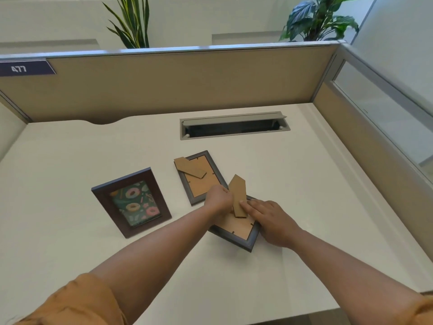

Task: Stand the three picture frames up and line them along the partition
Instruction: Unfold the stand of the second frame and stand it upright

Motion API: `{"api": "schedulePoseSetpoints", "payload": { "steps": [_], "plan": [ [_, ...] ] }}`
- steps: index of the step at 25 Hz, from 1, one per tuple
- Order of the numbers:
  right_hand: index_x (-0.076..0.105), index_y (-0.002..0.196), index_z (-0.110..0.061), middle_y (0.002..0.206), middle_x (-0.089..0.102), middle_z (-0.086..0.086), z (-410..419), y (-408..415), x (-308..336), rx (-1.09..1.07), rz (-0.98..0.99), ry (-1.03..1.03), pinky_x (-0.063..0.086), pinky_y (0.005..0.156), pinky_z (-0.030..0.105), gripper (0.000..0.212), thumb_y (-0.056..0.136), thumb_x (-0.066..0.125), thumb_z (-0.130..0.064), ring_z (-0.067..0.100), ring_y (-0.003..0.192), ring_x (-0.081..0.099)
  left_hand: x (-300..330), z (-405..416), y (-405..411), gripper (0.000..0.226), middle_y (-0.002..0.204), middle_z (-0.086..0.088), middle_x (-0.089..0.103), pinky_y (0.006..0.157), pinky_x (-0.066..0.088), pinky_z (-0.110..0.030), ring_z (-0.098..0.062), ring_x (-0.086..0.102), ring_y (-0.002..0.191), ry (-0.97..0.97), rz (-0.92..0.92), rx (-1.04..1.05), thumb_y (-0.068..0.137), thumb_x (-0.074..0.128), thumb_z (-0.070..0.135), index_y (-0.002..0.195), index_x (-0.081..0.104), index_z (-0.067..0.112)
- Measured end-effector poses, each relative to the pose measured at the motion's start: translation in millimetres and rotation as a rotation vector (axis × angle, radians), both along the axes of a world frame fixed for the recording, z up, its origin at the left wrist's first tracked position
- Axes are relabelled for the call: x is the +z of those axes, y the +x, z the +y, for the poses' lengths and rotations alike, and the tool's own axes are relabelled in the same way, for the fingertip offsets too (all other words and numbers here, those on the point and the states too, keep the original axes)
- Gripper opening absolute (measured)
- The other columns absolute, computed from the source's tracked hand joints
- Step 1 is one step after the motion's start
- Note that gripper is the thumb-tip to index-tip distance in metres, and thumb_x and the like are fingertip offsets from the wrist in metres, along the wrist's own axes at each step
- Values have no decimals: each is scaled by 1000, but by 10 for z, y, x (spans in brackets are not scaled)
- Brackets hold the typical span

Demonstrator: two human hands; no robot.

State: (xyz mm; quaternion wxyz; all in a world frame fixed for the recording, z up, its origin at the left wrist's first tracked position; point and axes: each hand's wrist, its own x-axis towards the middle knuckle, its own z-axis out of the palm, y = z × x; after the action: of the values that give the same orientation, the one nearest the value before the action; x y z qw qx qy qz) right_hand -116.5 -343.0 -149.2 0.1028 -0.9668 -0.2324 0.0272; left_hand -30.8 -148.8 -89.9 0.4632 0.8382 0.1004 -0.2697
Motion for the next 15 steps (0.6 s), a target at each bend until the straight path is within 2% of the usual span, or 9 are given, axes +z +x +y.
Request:
{"api": "schedulePoseSetpoints", "payload": {
  "steps": [2,4,5,7,9,10,12,13,15],
  "plan": [
    [33,156,-13,145,58,13,120,43,29,-8,-3,142,48,103,46,92,74,74,-6,36,130,55,148,37,81,12,96,-15,71,66,64,-38,-26,69,72,5,58,-16,101,51,9,96,59,1],
    [42,153,-11,135,65,11,290,58,113,-84,71,347,53,98,41,87,74,79,-6,31,118,62,342,115,139,11,93,-15,75,44,55,-25,-18,72,53,38,148,-48,101,57,9,104,60,-1],
    [47,150,-12,132,67,8,381,64,163,-147,103,467,54,98,37,80,77,78,-5,27,115,64,442,165,180,11,90,-15,76,44,56,-24,-16,73,51,64,162,-85,100,61,10,104,62,0],
    [60,140,-13,121,72,2,538,91,255,-279,134,712,53,93,24,61,81,73,-2,18,106,68,635,262,281,13,88,-12,77,59,64,-29,-18,76,62,146,123,-218,97,66,14,98,66,1],
    [72,120,-18,104,73,-2,667,128,336,-379,183,890,52,84,19,49,78,64,6,11,93,68,812,359,356,19,84,-5,73,59,59,-30,-18,71,69,290,0,-395,94,69,24,87,67,7],
    [74,108,-20,95,71,-1,737,160,374,-430,253,973,53,79,22,45,76,60,8,13,88,65,896,410,383,24,81,-3,69,55,51,-29,-17,65,68,358,-63,-457,93,69,30,81,65,10],
    [70,99,-6,89,64,7,868,239,434,-530,434,1137,53,76,35,31,72,57,4,23,86,60,1046,490,421,31,82,-2,63,57,42,-30,-17,57,68,411,-129,-514,92,66,41,76,61,14],
    [67,100,-1,90,63,9,932,287,457,-562,510,1196,54,78,40,32,70,57,1,27,89,61,1105,528,431,35,88,-4,64,61,43,-32,-19,58,74,407,-135,-522,94,61,47,80,62,14],
    [67,103,-5,96,69,9,1059,393,506,-594,644,1258,58,84,43,39,65,58,-1,31,100,67,1192,610,436,53,105,-7,67,82,51,-39,-25,63,95,373,-106,-496,96,48,62,99,68,12]
  ]
}}
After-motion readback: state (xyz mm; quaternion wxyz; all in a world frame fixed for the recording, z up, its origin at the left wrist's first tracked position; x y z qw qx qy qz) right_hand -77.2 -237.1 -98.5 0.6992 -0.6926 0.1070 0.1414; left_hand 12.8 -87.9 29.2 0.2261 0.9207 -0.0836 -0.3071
